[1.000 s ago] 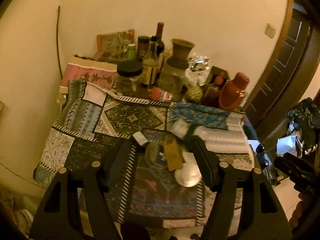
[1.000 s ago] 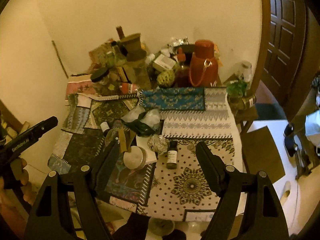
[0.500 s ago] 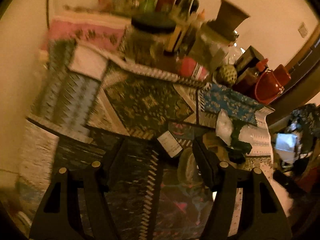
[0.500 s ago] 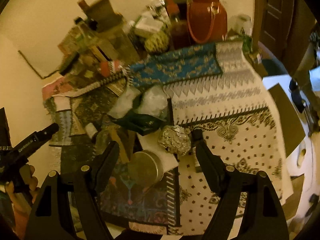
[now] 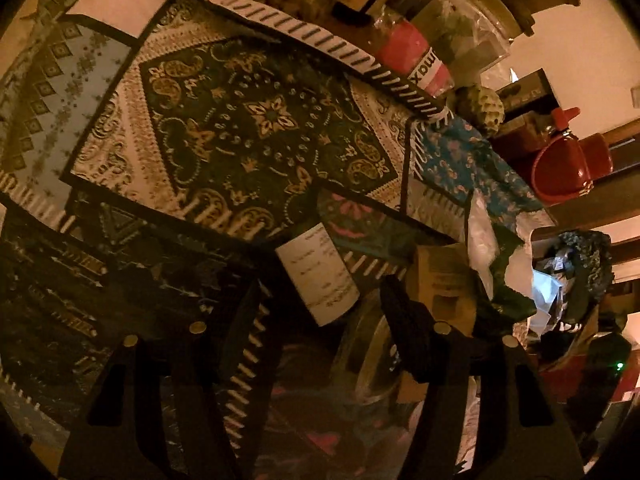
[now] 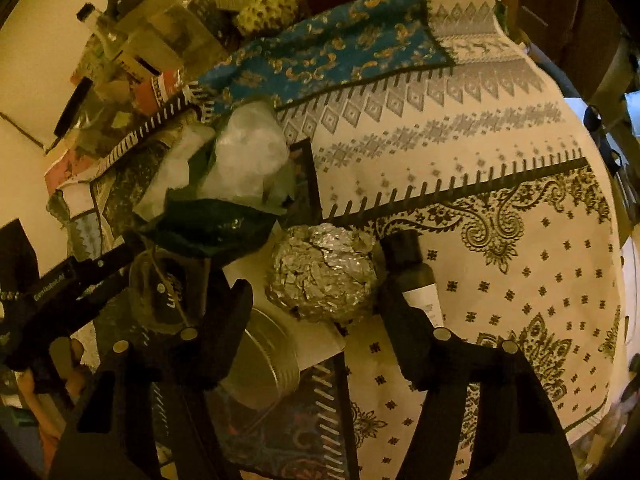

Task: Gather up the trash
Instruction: 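Grasp the foil ball with the right gripper while the left grasps the dark bottle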

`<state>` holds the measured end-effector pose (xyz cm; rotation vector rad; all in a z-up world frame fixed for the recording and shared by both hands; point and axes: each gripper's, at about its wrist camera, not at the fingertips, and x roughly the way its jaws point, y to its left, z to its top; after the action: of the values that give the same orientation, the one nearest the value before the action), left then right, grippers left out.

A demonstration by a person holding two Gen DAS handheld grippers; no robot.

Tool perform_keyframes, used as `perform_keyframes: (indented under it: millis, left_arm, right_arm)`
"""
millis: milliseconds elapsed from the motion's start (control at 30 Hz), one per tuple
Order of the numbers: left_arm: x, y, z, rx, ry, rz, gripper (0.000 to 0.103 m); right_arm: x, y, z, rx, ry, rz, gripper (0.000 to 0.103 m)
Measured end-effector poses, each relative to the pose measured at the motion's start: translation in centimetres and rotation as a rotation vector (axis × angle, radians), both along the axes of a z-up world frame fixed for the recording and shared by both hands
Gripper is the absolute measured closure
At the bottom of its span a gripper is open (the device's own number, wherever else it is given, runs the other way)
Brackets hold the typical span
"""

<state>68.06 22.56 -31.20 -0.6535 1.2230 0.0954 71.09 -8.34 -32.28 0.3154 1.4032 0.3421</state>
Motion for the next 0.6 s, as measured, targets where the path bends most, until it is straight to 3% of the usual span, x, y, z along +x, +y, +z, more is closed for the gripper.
perform_keyframes:
  millis: [167,300,367,600]
  left_arm:
    - [0.7,0.2,-0.8,-0.028,0.017,0.024,0.050]
    - [1.5,0.3,-1.0,-0.024,0.011,0.034,0.055]
    - [1.9,-0.1,-1.0,0.016,0.013,0.022,0.061]
    - [2.6,-1.7,-0.1,0.196,-0.013,-0.069,0.062]
  right_arm:
    - [0.1,0.6,-0.5,0.001,0.009,0.027,0.054]
    - [0.5,0.9,-0.7,0.003,0.013,0.029,0.054]
    - [0.8,0.8,-0.8,0.007,0.022,0.013,0.054]
    - [2.1,0.1,0.1,0.011,-0.001,-0.032,0.054]
